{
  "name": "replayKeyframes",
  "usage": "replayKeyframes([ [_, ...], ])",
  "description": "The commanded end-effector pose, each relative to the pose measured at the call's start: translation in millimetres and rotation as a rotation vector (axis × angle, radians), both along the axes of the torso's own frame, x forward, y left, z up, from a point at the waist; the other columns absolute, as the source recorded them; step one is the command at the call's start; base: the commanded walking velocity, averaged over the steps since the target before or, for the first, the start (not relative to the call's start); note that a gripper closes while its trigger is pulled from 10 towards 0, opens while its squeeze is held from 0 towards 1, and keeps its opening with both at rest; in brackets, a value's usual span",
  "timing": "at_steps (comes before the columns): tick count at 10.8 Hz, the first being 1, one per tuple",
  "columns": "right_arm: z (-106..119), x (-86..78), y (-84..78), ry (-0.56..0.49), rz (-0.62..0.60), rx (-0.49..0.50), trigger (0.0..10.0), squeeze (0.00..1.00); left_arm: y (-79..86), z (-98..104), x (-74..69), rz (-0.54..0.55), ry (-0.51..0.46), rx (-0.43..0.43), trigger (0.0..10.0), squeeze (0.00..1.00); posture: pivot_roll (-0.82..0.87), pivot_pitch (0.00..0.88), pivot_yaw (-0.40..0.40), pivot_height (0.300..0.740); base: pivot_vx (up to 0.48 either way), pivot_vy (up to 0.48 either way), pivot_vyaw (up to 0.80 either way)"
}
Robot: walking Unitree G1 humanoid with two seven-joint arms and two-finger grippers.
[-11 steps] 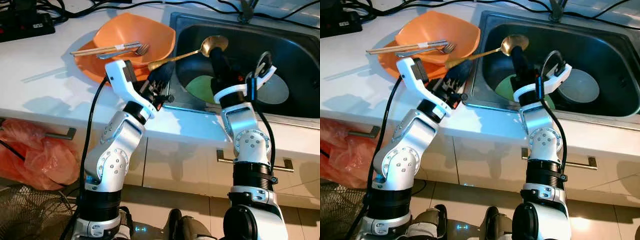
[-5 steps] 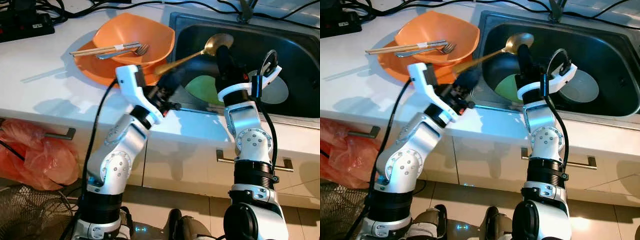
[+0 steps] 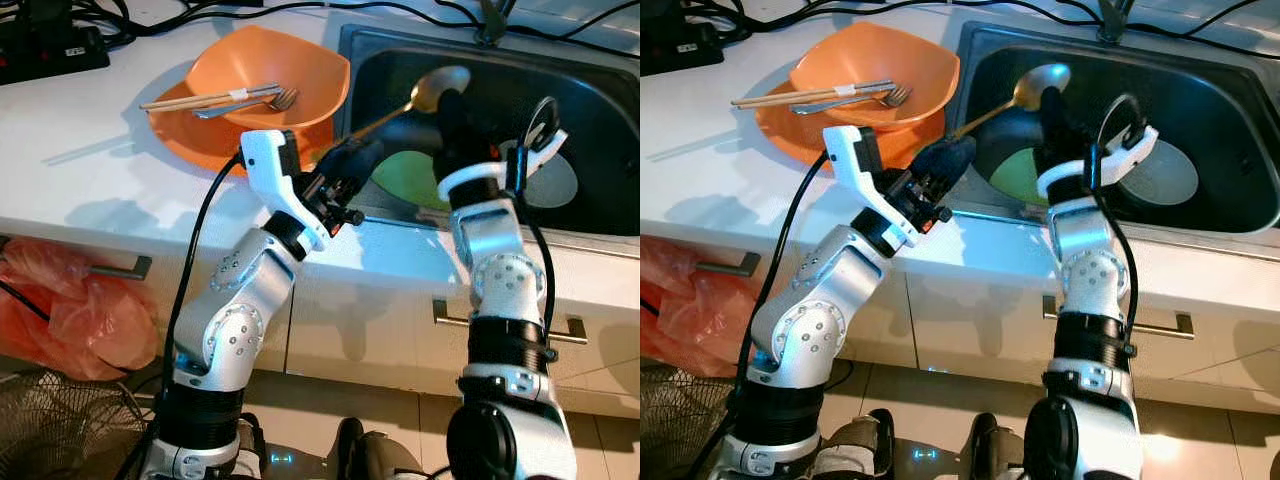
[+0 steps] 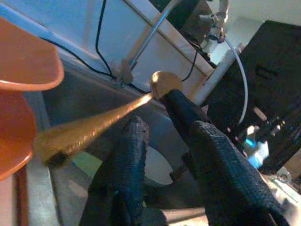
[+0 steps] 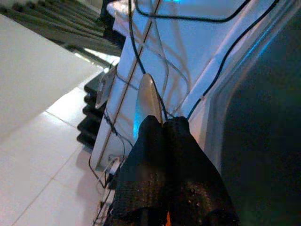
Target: Kitchen organization
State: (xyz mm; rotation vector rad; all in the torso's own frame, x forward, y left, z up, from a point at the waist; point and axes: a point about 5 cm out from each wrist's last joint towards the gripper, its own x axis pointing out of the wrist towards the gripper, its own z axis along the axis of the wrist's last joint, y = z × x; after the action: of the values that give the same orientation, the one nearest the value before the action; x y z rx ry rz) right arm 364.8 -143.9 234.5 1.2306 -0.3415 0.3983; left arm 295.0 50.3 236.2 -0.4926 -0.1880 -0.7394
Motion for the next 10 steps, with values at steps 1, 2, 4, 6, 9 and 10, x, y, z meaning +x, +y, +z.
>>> replayKeyframes([
  [1, 4.2, 0.9, -14.1, -0.002, -0.047, 0.046, 0.0, 0.0, -3.9, -1.3, -4.6, -0.022, -0.009, 0.015, 10.0, 0.0, 0.24, 0.202, -0.078, 0.74, 0.0, 0.0, 0.0],
  [2, 7.7, 1.7, -19.7, -0.011, -0.066, 0.034, 0.0, 0.0, -3.8, -1.6, -4.7, -0.024, -0.009, 0.015, 10.0, 0.0, 0.24, 0.202, -0.077, 0.74, 0.0, 0.0, 0.0],
  [4, 11.4, 4.2, -36.6, -0.011, -0.144, -0.027, 0.0, 0.0, -3.5, -2.9, -4.1, -0.018, -0.01, 0.032, 10.0, 0.0, 0.24, 0.202, -0.079, 0.74, 0.0, 0.0, 0.0],
  [6, 12.0, 6.9, -55.7, 0.015, -0.233, -0.08, 0.0, 0.0, -1.9, -8.0, -2.0, 0.017, -0.013, 0.09, 10.0, 0.0, 0.24, 0.202, -0.079, 0.74, 0.0, 0.0, 0.0],
  [9, 8.4, 8.1, -62.7, 0.045, -0.322, -0.182, 10.0, 0.0, 4.4, -20.4, 4.9, 0.126, -0.057, 0.293, 10.0, 0.0, 0.24, 0.201, -0.077, 0.74, 0.0, 0.0, 0.0],
  [10, 8.9, 8.0, -57.5, 0.023, -0.358, -0.305, 10.0, 0.0, 11.5, -25.5, 9.2, 0.192, -0.068, 0.36, 10.0, 0.0, 0.24, 0.2, -0.077, 0.74, 0.0, 0.0, 0.0],
])
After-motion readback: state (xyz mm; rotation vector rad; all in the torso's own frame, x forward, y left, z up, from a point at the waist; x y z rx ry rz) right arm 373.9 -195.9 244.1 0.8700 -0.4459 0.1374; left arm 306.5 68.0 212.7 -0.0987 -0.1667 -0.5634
